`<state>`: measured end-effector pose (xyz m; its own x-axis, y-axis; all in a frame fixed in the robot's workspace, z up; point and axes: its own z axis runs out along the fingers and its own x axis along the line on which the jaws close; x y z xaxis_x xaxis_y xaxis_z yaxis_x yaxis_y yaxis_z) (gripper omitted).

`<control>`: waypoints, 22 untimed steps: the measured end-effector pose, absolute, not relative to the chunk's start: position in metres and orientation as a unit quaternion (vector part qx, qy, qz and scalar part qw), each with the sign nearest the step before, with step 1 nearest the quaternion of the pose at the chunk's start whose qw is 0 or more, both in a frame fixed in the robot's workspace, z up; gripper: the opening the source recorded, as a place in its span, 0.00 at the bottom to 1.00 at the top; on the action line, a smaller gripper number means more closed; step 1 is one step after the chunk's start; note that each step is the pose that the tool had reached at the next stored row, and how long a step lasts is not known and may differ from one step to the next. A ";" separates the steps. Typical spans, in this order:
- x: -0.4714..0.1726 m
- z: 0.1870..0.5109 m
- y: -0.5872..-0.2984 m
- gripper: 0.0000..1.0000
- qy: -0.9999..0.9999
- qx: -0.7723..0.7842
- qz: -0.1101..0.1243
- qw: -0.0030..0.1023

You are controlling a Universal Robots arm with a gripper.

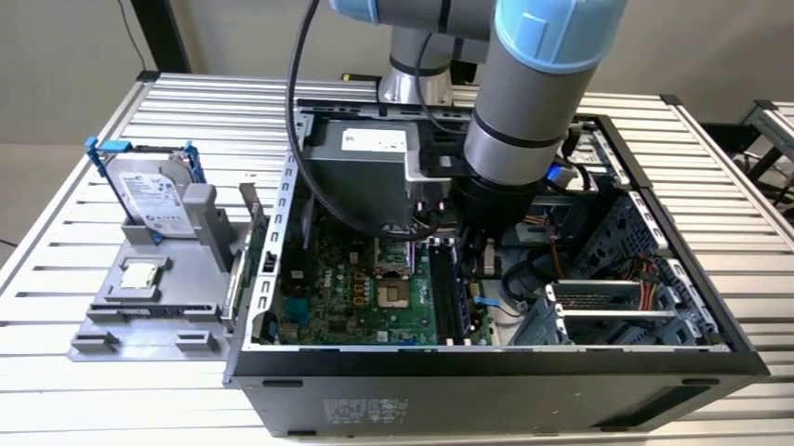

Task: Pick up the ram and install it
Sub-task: 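Press down the ram until it locks into place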

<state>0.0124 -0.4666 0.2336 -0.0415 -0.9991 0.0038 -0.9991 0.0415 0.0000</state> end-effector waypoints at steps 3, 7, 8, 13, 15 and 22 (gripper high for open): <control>0.012 0.231 -0.467 0.00 -0.723 0.690 0.001 0.001; 0.012 0.227 -0.467 0.00 -0.724 0.690 0.001 0.001; 0.012 0.225 -0.467 0.00 -0.723 0.690 0.001 0.001; 0.013 0.217 -0.467 0.00 -0.723 0.690 0.002 0.002; 0.013 0.217 -0.466 0.00 -0.723 0.690 0.002 0.002; 0.013 0.241 -0.466 0.00 -0.723 0.690 0.001 0.001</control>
<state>0.0129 -0.4665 0.2407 -0.0468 -0.9989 0.0034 -0.9989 0.0468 0.0002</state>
